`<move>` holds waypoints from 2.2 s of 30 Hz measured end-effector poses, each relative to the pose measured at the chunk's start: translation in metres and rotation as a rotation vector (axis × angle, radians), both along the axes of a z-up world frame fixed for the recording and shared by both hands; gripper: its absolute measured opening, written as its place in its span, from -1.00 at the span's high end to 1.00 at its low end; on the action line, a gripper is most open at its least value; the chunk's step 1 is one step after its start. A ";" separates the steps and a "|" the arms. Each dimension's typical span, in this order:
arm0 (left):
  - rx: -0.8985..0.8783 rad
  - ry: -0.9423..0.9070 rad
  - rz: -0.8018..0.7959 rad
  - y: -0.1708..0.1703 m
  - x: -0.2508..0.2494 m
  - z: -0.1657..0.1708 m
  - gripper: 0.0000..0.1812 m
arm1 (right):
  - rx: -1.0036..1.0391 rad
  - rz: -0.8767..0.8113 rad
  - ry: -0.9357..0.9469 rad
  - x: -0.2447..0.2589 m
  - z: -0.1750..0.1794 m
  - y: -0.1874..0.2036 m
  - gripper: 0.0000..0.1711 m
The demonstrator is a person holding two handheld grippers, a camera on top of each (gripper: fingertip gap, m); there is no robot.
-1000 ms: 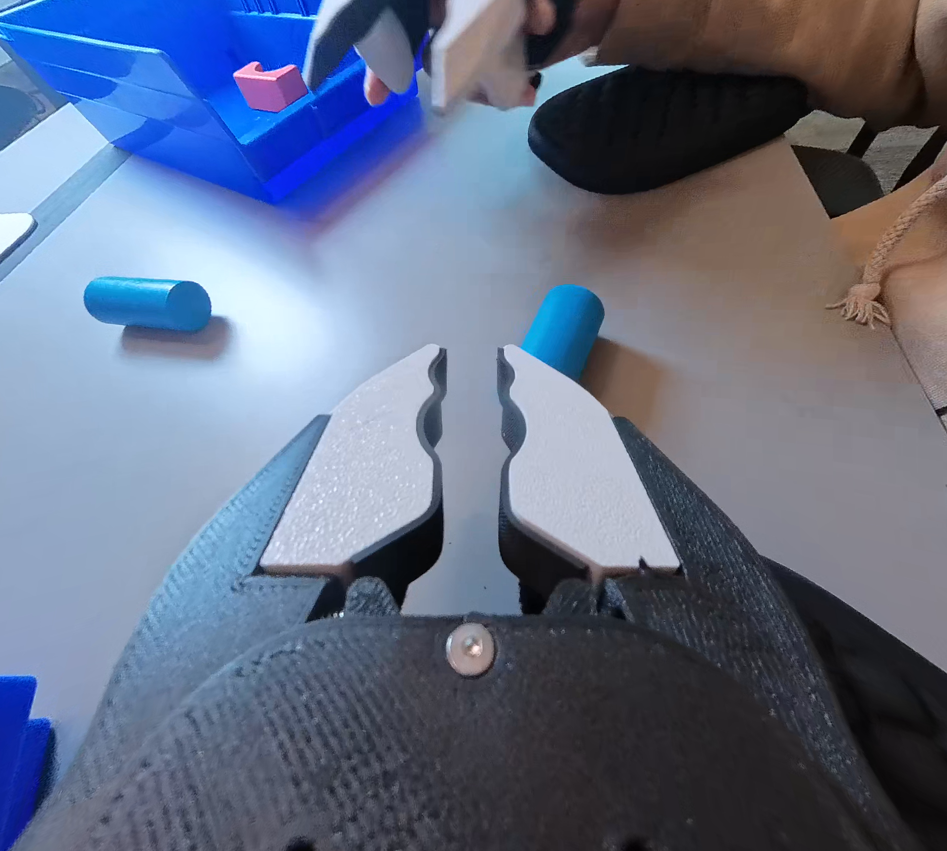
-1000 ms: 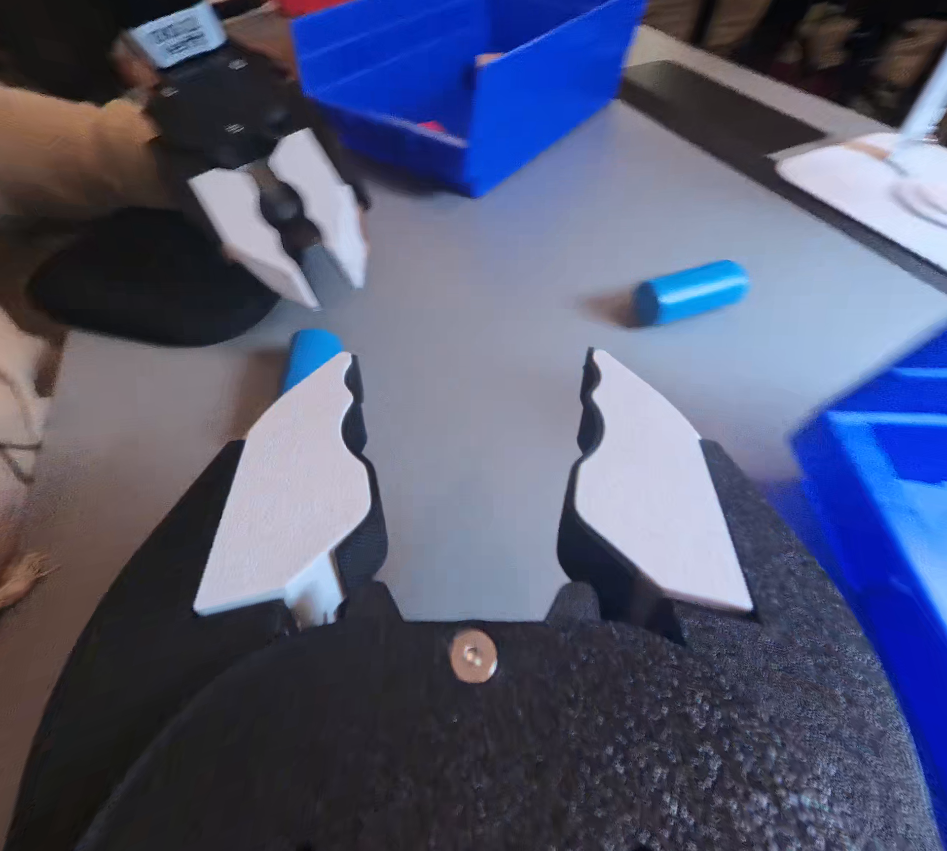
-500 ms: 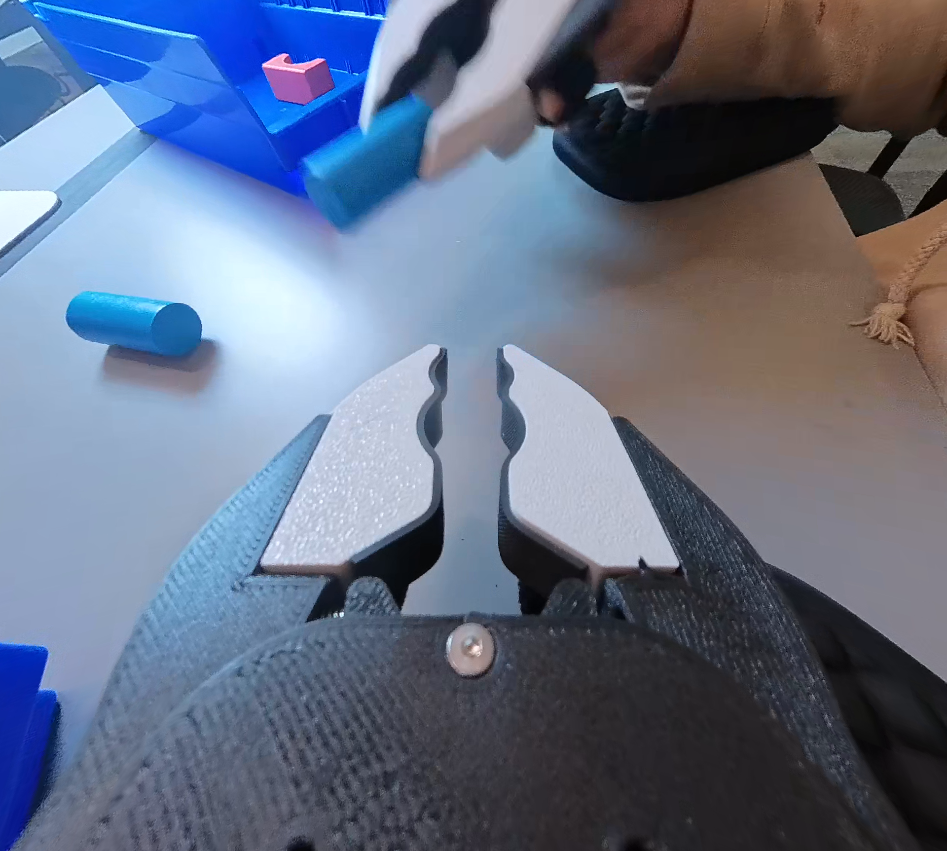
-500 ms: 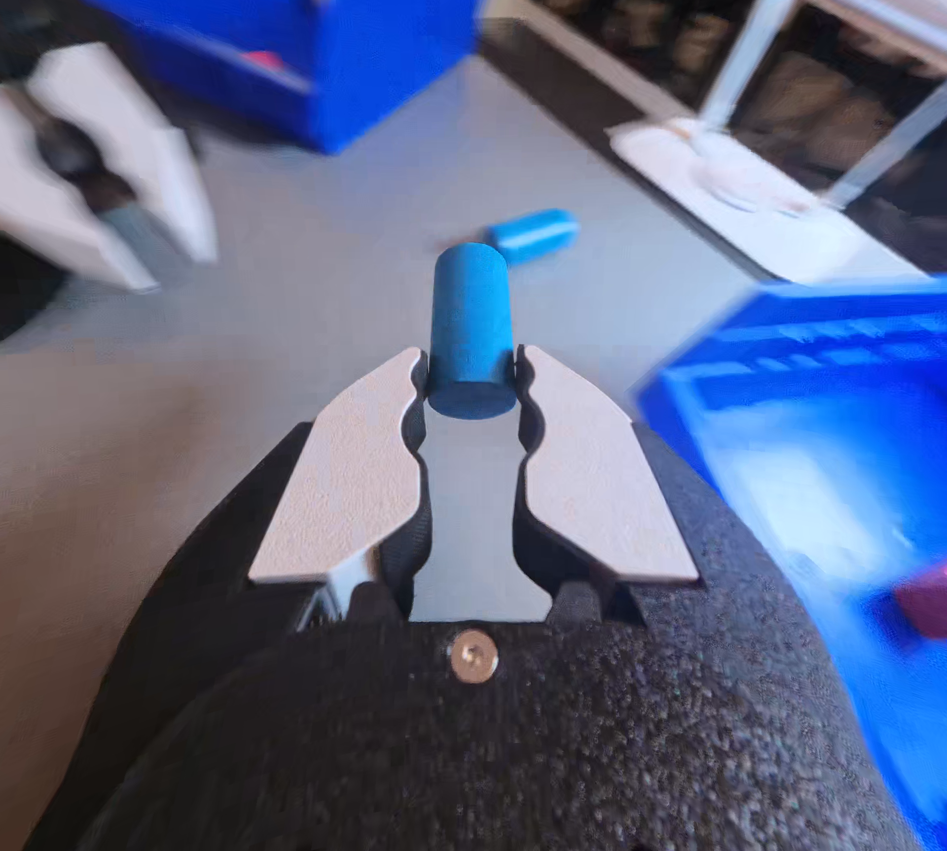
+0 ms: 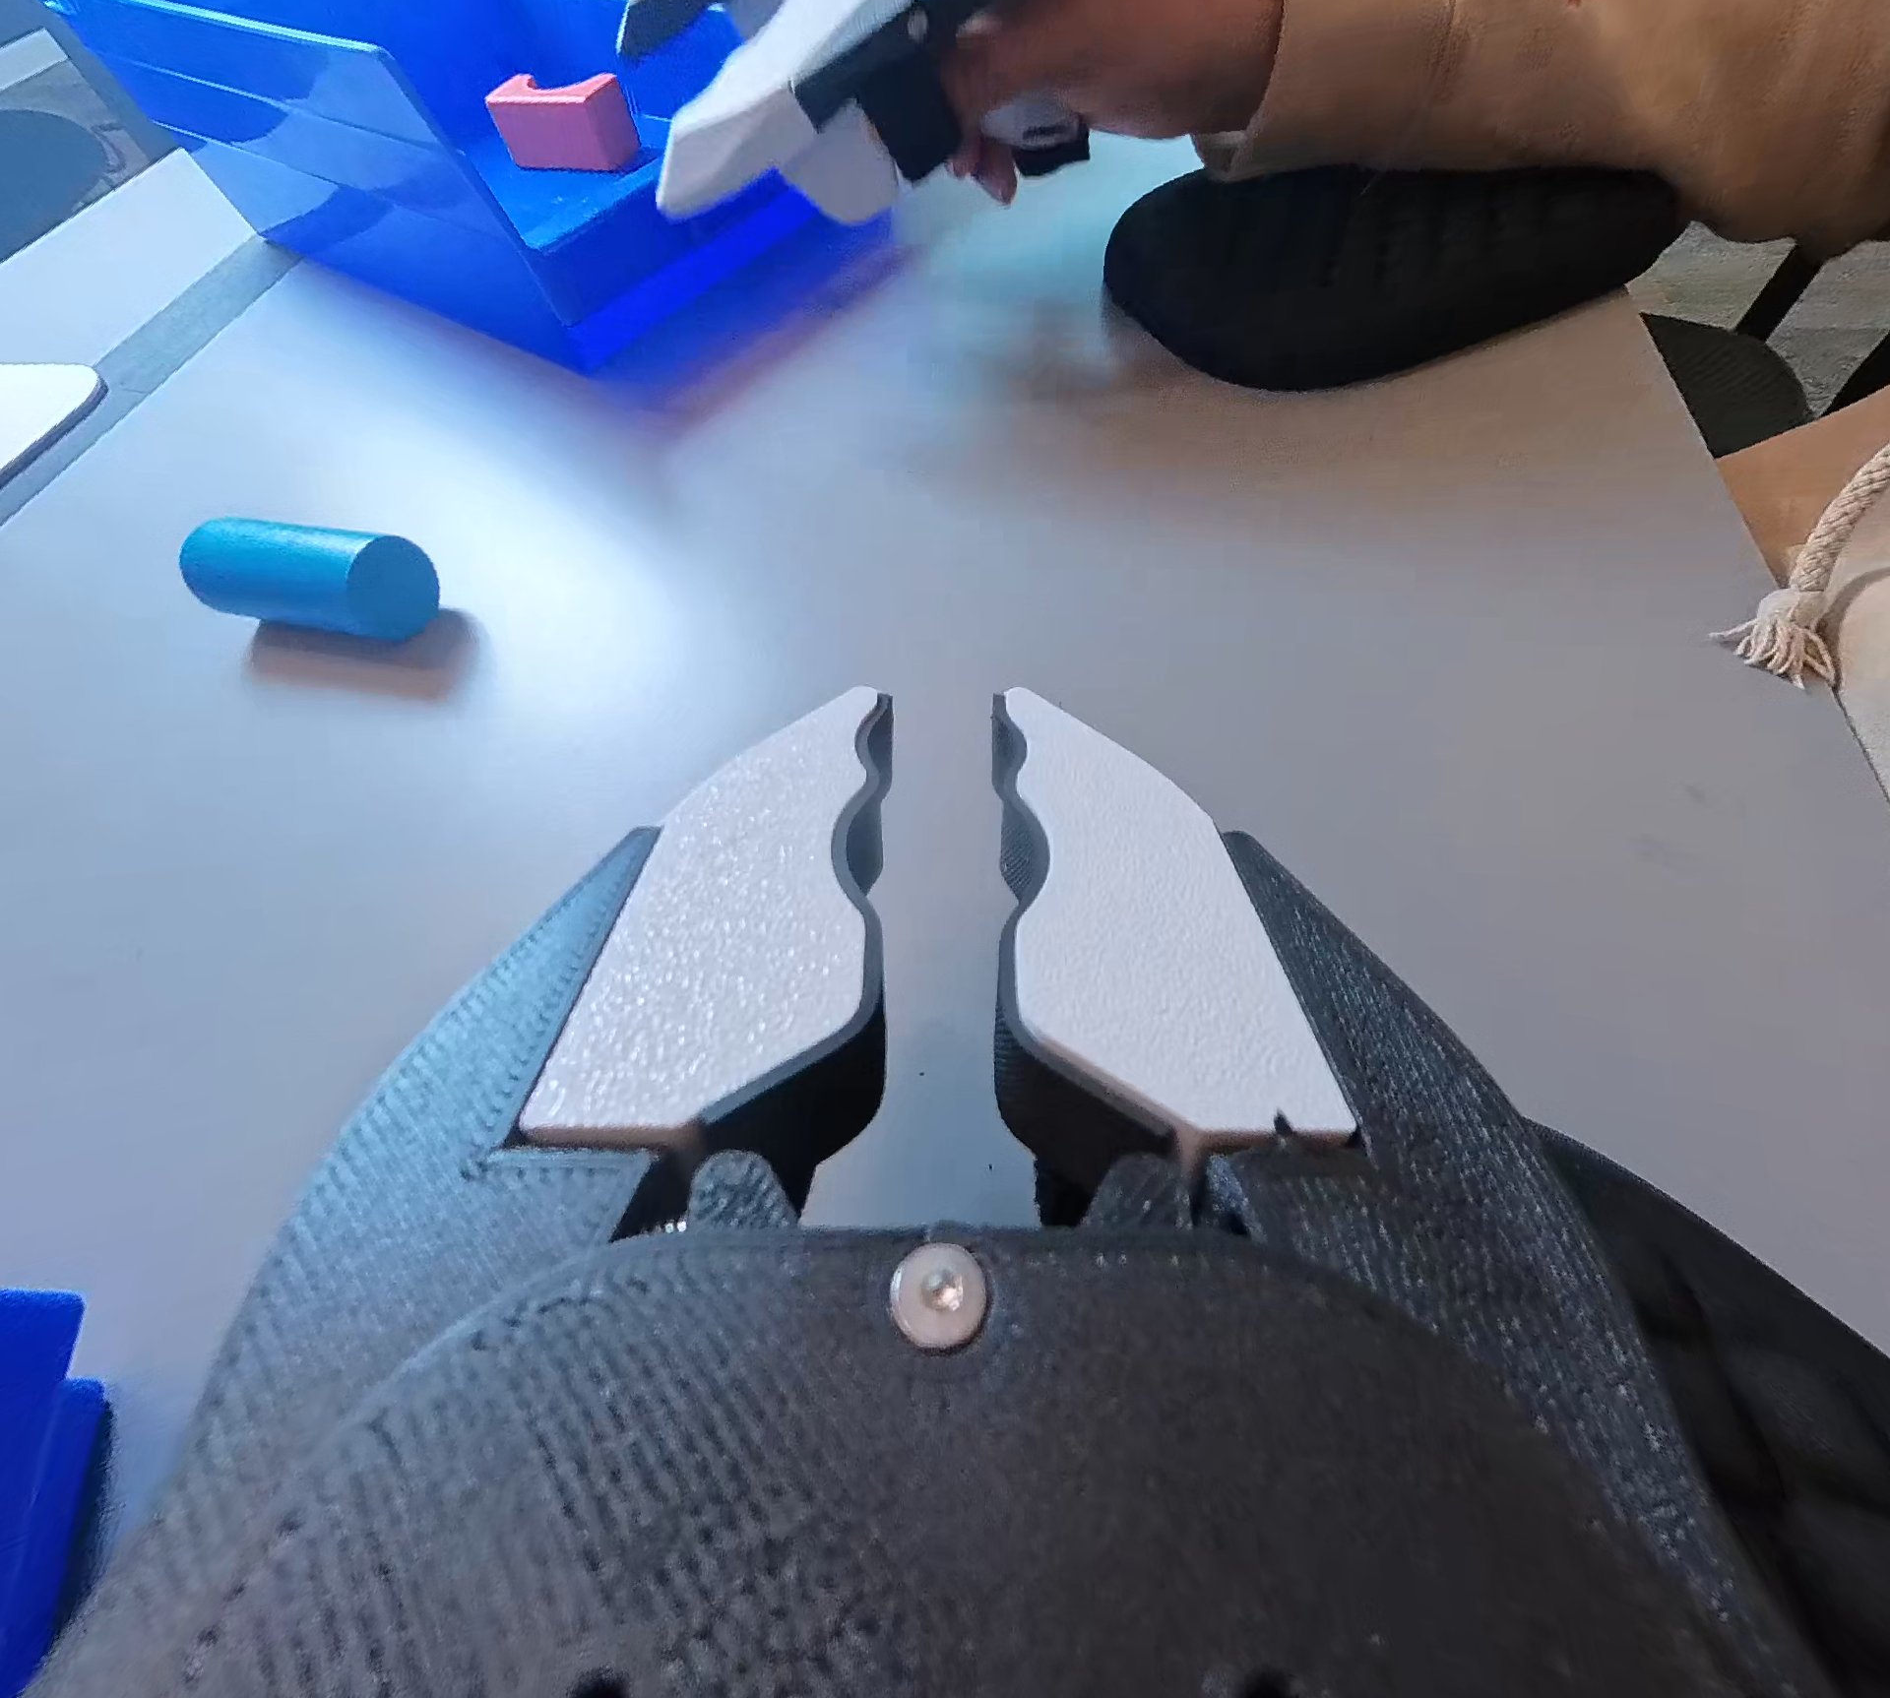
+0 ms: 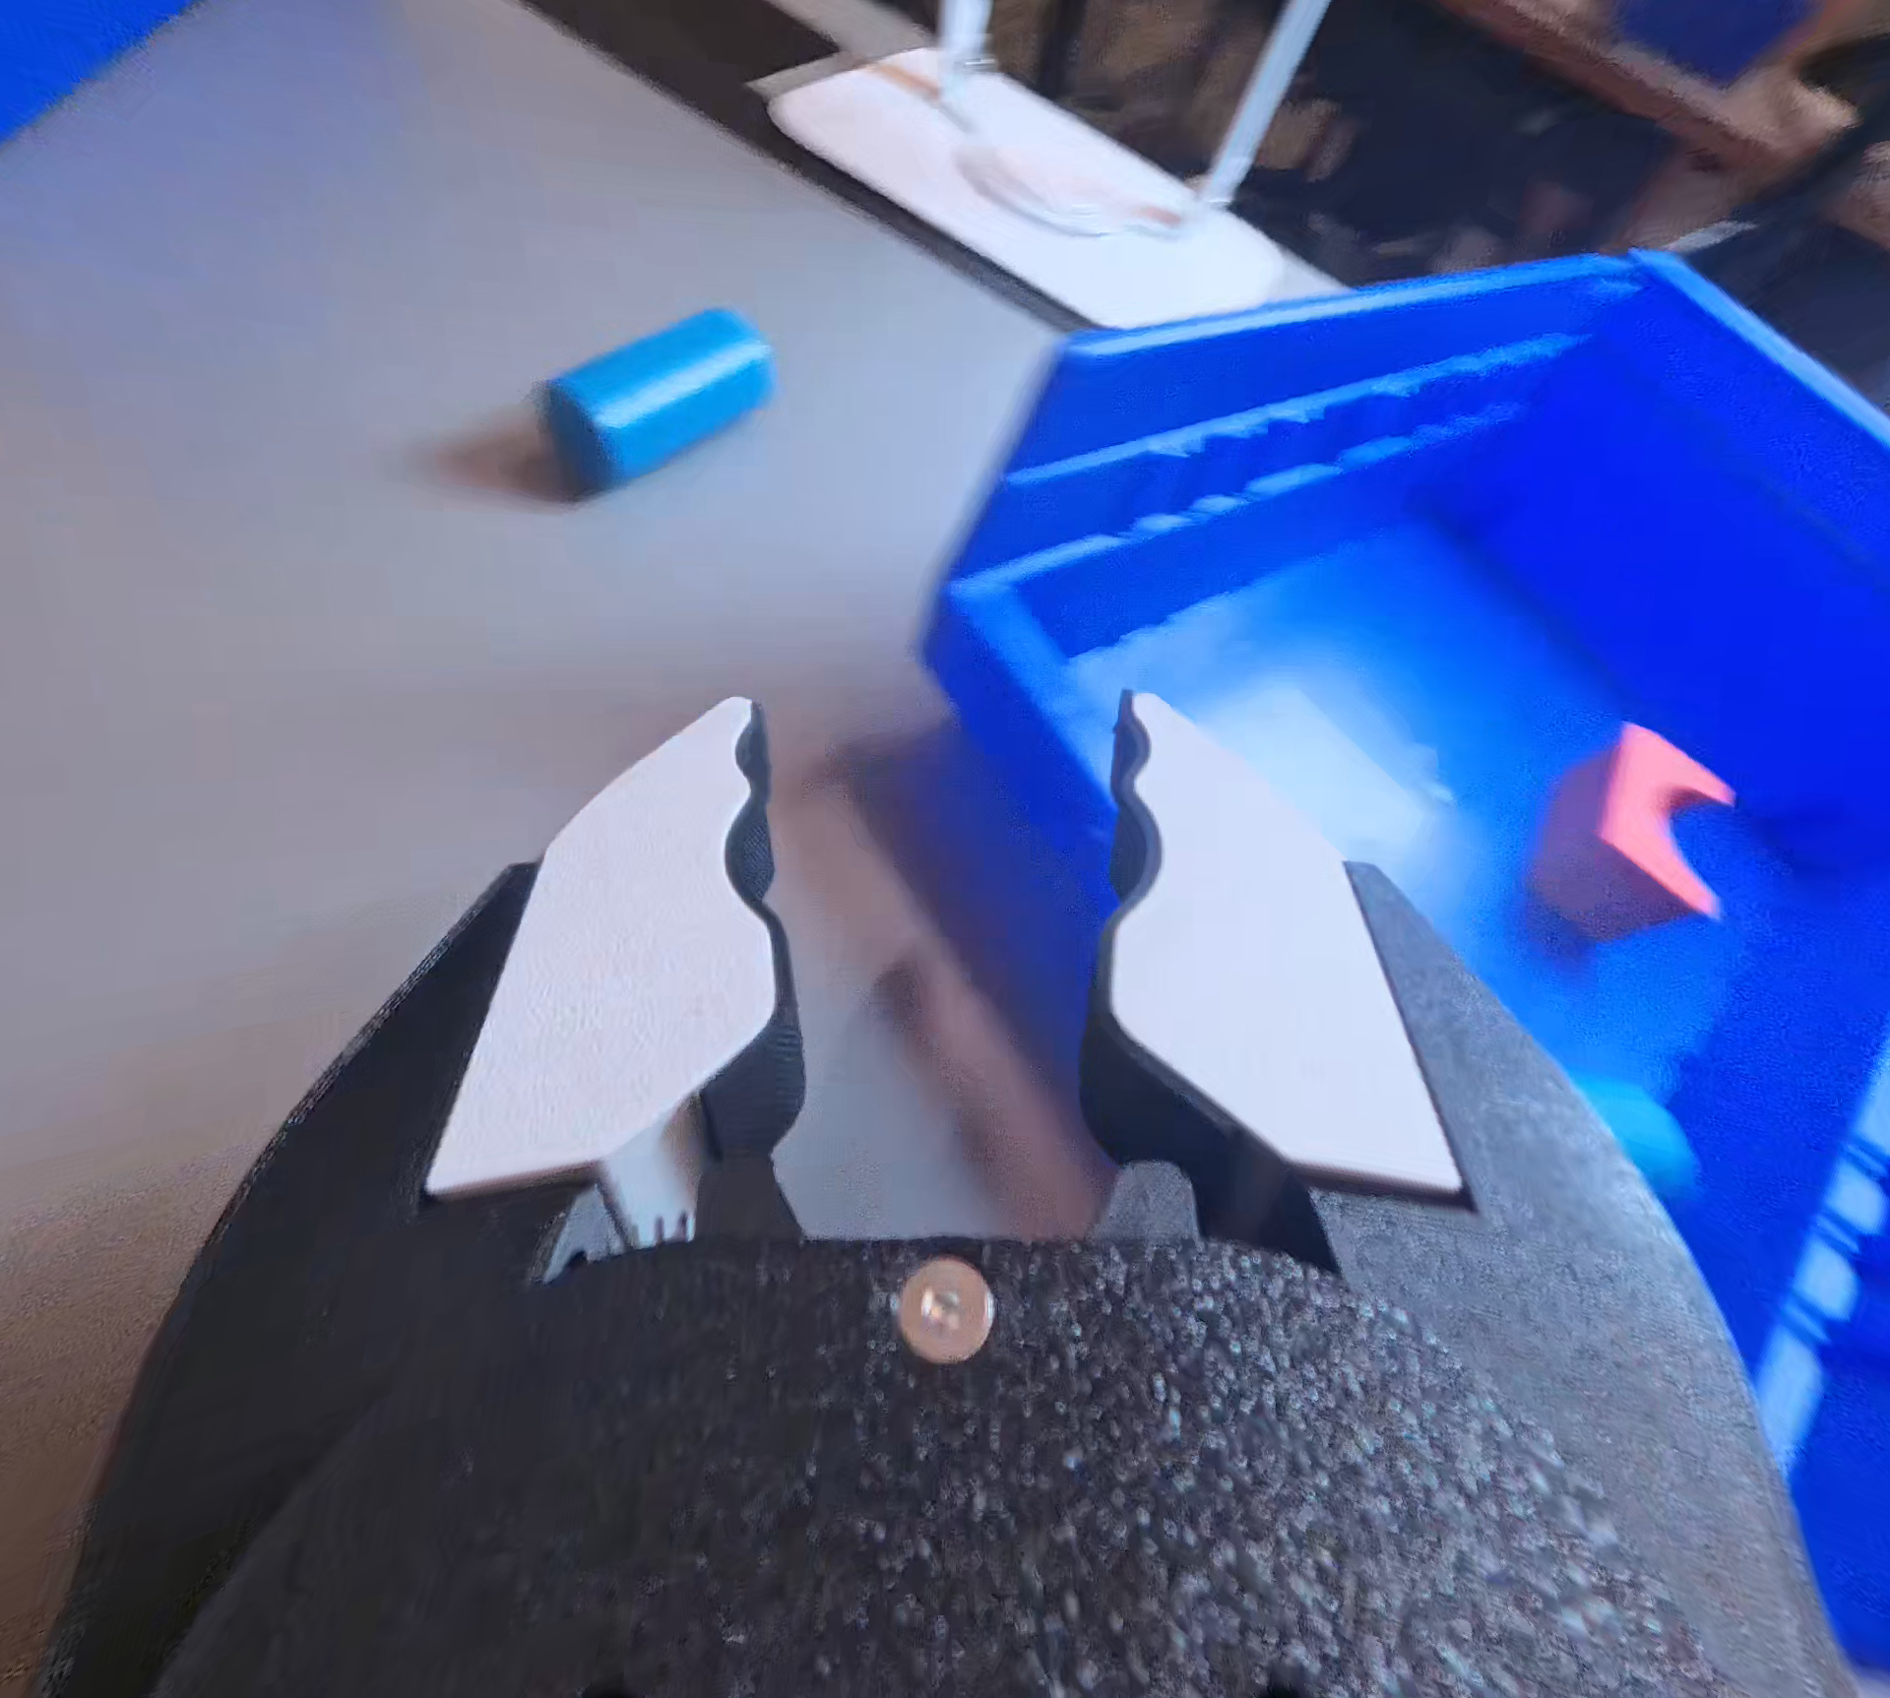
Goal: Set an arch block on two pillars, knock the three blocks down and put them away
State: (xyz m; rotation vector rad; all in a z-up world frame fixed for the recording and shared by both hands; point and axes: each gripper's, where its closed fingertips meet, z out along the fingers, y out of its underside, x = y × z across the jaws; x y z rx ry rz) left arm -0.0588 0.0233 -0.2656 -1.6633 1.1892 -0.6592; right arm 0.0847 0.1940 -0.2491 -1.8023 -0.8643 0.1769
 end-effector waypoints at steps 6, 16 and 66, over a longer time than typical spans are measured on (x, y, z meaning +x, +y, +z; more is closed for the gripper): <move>-0.003 0.004 0.000 0.000 0.000 -0.001 0.80 | -0.269 0.211 0.016 -0.108 -0.035 -0.018 0.16; -0.002 0.001 -0.015 -0.002 -0.001 -0.001 0.80 | -0.176 0.154 -0.100 -0.132 -0.035 0.030 0.63; -0.002 0.012 -0.011 -0.002 -0.002 -0.004 0.80 | -0.305 0.500 -0.319 -0.020 -0.026 -0.045 0.62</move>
